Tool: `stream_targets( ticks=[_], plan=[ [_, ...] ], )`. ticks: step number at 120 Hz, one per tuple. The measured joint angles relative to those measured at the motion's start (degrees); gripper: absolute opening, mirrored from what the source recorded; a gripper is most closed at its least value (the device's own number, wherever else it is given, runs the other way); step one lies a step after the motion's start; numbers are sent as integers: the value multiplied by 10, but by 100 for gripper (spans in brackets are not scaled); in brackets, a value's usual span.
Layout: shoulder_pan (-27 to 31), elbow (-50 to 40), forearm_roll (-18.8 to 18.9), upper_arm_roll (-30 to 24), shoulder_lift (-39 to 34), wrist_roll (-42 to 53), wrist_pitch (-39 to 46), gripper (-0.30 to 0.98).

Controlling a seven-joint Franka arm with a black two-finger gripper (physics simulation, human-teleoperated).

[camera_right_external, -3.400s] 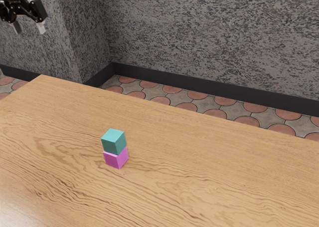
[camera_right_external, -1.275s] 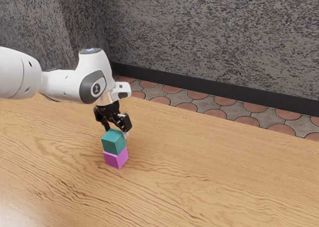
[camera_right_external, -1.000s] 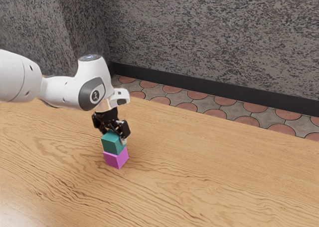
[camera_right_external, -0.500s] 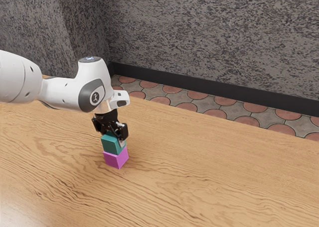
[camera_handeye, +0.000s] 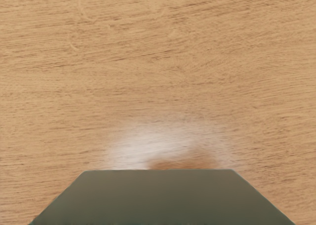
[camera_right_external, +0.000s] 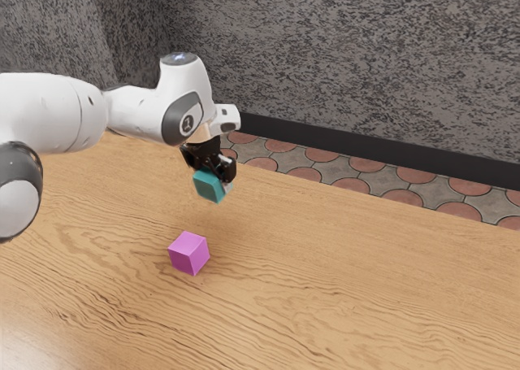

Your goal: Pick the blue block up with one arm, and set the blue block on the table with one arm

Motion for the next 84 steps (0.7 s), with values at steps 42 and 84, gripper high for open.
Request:
stream_targets(
  ticks=[42, 84],
  plan=[
    [7, 227, -33, -15, 221, -3, -76, 36],
    [-2, 196, -32, -13, 141, -1, -90, 60]
  ],
)
